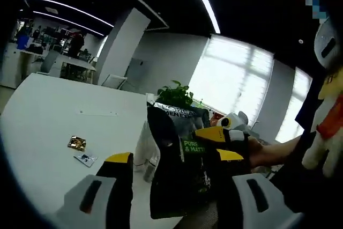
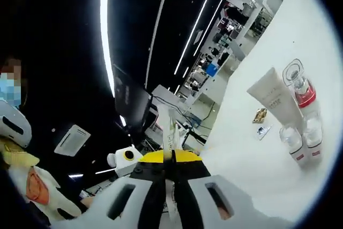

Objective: Arrange the skincare products in the storage area until every visible bottle or jar stands upright without overlapping.

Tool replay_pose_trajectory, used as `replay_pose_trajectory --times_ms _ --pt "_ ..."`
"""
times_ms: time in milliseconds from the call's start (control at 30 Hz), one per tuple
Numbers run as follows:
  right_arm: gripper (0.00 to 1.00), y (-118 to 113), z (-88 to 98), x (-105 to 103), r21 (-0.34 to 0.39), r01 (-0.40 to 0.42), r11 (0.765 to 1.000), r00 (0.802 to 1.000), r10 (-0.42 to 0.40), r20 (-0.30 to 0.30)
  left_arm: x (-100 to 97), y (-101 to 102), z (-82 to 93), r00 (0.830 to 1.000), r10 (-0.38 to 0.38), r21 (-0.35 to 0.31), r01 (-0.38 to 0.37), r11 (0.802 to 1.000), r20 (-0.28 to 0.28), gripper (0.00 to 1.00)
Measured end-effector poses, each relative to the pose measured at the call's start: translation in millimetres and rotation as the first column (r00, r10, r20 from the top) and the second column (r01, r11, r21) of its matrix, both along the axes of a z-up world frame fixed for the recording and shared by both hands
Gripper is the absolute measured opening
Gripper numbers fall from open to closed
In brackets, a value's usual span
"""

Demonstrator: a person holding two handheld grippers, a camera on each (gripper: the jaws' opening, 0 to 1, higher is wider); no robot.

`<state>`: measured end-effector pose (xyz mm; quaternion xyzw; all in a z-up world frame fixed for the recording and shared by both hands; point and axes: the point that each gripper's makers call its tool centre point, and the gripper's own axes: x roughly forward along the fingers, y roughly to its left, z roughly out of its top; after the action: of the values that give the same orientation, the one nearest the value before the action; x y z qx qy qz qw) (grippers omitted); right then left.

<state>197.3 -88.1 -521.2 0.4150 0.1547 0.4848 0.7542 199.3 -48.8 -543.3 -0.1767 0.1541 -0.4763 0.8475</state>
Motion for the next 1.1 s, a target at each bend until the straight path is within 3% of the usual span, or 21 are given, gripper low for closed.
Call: replay_pose_trajectory --times_ms 133,233,300,333,433,500,567,667,733,800,967,1067,1100 --pt "0.03 2.5 17.3 -8.7 0.075 -0.078 0.994 0.997 0.078 0.011 -12.8 -11.2 8.1 0.991 -0.129 -0.072 0.126 0.989 -0.039 0.51" --pt "0.02 5.9 15.1 -8.5 0.016 -0.093 0.996 0.995 0.093 0.028 -20.6 -18.0 15.3 0.983 -0.18 -0.1 0.175 0.979 -0.038 0.34" --pt "0.02 4.4 6.8 -3.1 -0.03 -0.071 0.997 0.997 0.071 0.007 -20.3 -18.2 19.7 0.985 -0.172 -0.109 0.168 0.98 -0.02 0.21" --pt "0.02 1.3 10.9 0.4 0.021 -0.061 0.998 0.998 0.062 -0.034 -14.9 -15.0 17.0 0.991 -0.134 -0.1 0.131 0.986 -0.028 0.2" --pt "0.02 -3.7 2.6 5.8 -0.026 -0.038 0.999 0.999 0.037 -0.038 -12.7 -7.9 19.7 0.99 -0.122 -0.162 0.109 0.981 -0.074 0.08" --pt "0.02 -4.4 -1.1 7.1 -0.049 -0.038 0.998 0.998 0.035 -0.049 -18.5 -9.6 21.0 0.986 -0.15 -0.181 0.135 0.974 -0.076 0.01" --pt "0.02 -3.8 -5.6 9.5 -0.086 -0.042 0.995 0.998 0.038 -0.055 -20.9 -11.9 18.5 0.984 -0.145 -0.183 0.125 0.975 -0.103 0.0" --pt "0.03 -4.9 -0.4 12.0 -0.067 -0.018 0.998 0.999 0.016 -0.033 -17.7 -10.8 19.7 0.987 -0.101 -0.225 0.072 0.972 -0.121 0.0" --pt "0.06 -7.8 8.3 18.2 -0.009 0.038 0.999 0.999 -0.038 -0.015 -14.2 -8.7 29.0 0.981 -0.089 -0.343 0.025 0.939 -0.173 0.0" --pt "0.09 -7.2 6.6 16.7 -0.003 0.046 0.999 0.999 -0.046 -0.015 -9.7 -6.2 34.9 0.983 -0.061 -0.399 -0.014 0.917 -0.174 0.0" --pt "0.13 -5.0 -3.5 11.2 -0.012 0.049 0.999 0.999 -0.049 -0.022 -7.3 -4.5 36.7 0.982 -0.044 -0.438 -0.041 0.898 -0.183 0.0" --pt "0.13 -4.3 -5.1 5.4 0.012 0.038 0.999 0.999 -0.037 -0.031 -3.8 -1.5 42.7 0.978 -0.037 -0.499 -0.071 0.864 -0.205 0.0" --pt "0.12 -3.9 -4.4 2.8 0.032 0.034 0.999 0.999 -0.033 -0.039 -2.8 -0.4 42.1 0.978 -0.032 -0.502 -0.077 0.861 -0.206 0.0"
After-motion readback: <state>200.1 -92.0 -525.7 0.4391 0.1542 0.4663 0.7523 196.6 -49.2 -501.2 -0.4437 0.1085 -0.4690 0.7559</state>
